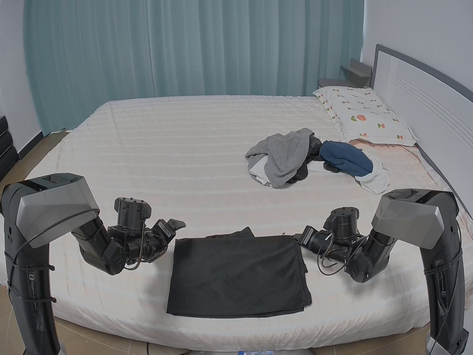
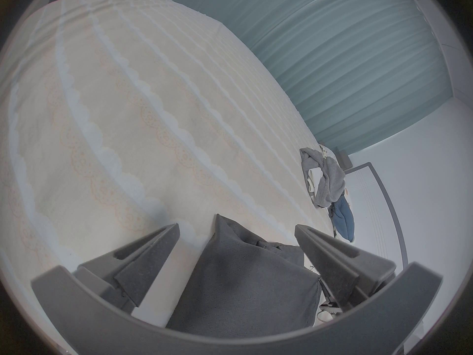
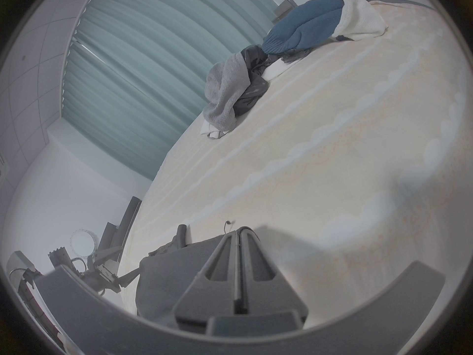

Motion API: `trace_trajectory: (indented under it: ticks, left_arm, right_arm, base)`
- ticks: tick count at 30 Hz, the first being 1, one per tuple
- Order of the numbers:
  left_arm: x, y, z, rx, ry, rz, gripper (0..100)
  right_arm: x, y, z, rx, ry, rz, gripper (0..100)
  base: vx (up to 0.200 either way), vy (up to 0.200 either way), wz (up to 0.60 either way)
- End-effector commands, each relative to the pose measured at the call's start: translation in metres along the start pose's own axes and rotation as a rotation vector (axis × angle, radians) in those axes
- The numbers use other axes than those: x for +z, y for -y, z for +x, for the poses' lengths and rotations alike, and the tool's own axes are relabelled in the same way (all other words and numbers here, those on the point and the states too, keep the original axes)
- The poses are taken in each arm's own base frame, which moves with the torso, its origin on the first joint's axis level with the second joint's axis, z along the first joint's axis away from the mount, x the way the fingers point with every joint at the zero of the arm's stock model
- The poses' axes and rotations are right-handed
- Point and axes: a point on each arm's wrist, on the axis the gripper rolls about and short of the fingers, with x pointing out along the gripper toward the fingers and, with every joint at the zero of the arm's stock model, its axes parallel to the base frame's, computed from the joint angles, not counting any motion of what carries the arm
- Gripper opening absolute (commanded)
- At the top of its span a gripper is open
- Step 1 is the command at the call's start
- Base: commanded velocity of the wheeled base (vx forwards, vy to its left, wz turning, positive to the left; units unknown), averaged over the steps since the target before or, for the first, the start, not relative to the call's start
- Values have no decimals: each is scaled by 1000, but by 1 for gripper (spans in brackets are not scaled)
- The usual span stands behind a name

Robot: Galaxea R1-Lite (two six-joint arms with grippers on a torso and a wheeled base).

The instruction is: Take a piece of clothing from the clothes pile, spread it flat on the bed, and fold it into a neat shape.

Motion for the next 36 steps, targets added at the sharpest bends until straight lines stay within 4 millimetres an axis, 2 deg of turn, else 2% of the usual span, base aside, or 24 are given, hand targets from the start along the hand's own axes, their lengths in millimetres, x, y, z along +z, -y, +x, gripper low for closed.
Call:
trace_trajectory:
  ticks: [1,11,12,20,24,26,29,30,36]
  left_arm:
    - [0,0,1,1,-1,0,100]
    - [0,0,1,1,-1,1,100]
    - [0,0,1,1,-1,1,100]
    - [0,0,0,-1,-1,-4,100]
    - [-4,-1,-3,-18,-45,10,100]
    - [-8,-6,-7,-28,-97,36,100]
    - [-9,-7,-11,-38,-121,61,100]
    - [-12,-10,-15,-37,-139,81,100]
    - [-12,-10,-14,-37,-138,86,100]
  right_arm:
    - [2,2,1,-4,8,2,0]
    - [1,3,1,-6,6,3,0]
    - [1,3,1,-6,6,3,100]
    - [3,0,-10,2,17,12,100]
    - [2,1,-40,-9,1,68,100]
    - [1,11,-50,-21,5,82,100]
    - [2,19,-53,-23,18,91,100]
    - [2,29,-55,-33,21,101,100]
    - [0,32,-52,-25,5,116,100]
  base:
    - [0,0,0]
    - [0,0,0]
    - [0,0,0]
    - [0,0,0]
    - [0,0,0]
    - [0,0,0]
    - [0,0,0]
    - [0,0,0]
    - [0,0,0]
